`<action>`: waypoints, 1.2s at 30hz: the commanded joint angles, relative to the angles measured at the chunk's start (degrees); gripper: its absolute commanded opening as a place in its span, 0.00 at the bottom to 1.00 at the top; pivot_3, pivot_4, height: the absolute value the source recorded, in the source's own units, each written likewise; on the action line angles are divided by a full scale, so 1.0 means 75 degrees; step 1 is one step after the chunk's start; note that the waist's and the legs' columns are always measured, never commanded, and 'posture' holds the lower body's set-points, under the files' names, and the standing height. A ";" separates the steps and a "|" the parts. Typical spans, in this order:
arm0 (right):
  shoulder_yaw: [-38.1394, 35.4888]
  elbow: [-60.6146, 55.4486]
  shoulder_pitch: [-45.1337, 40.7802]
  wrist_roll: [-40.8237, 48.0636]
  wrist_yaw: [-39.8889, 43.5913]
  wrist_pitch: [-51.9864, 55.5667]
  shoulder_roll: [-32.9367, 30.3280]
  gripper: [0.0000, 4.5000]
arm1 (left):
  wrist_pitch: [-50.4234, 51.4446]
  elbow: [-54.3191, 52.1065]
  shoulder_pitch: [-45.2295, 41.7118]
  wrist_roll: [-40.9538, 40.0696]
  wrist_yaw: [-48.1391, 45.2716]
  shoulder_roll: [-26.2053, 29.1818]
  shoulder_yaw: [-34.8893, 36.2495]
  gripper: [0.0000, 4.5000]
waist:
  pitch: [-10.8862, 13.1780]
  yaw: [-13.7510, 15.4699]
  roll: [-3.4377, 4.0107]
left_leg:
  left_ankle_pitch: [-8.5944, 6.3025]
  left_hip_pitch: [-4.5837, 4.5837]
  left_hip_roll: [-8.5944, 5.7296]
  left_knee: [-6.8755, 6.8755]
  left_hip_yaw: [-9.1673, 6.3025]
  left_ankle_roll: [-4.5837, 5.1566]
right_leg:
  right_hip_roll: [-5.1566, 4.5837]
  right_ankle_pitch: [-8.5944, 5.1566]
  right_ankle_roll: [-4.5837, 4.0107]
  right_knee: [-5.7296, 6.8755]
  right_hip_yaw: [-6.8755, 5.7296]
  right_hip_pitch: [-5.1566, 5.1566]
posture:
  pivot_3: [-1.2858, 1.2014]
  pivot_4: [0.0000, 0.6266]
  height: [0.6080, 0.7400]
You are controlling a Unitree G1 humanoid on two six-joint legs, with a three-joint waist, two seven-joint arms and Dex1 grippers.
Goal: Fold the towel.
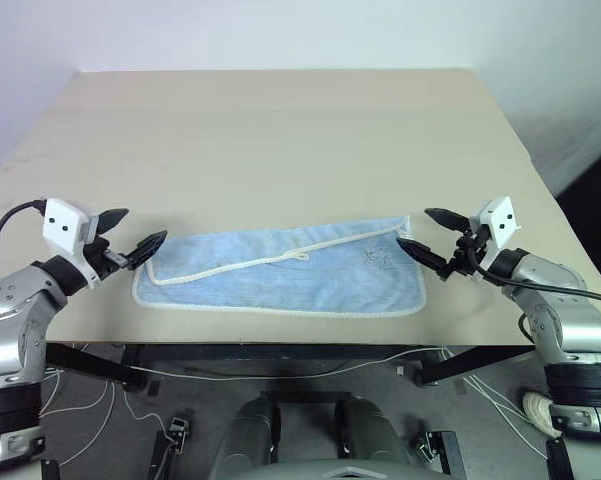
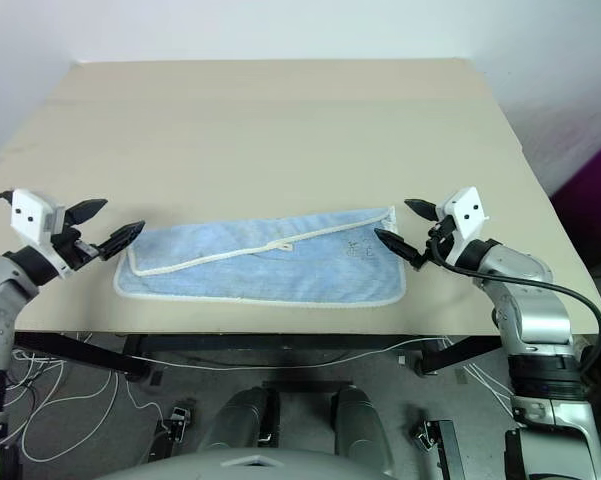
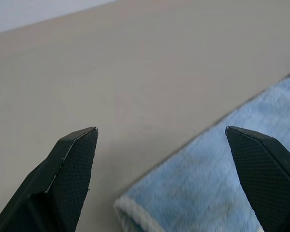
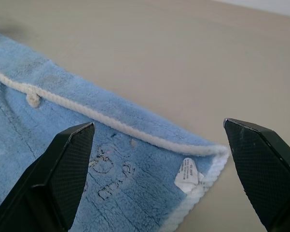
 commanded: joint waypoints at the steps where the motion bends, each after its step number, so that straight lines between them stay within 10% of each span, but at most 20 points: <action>1: -0.0276 -0.0380 0.0104 0.0083 -0.0039 -0.0140 -0.0080 1.00 | -0.0086 -0.0220 0.0097 -0.0132 -0.0096 0.0188 0.0334 1.00 | 0.0000 0.0001 0.0000 | 0.0000 0.0000 0.0000 0.0000 0.0000 0.0000 | -0.0001 0.0000 0.0000 -0.0001 0.0000 0.0000 | 0.52 0.24 1.00; 36: 0.0396 0.0479 -0.0608 -0.0414 0.0093 -0.0692 0.0322 1.00 | -0.0940 -0.0052 0.1115 0.0372 -0.1582 0.1133 0.0157 1.00 | 0.0001 -0.0016 0.0001 | 0.0000 0.0001 0.0001 -0.0007 0.0001 -0.0001 | -0.0004 -0.0001 -0.0003 -0.0003 0.0001 -0.0002 | 0.52 0.24 1.00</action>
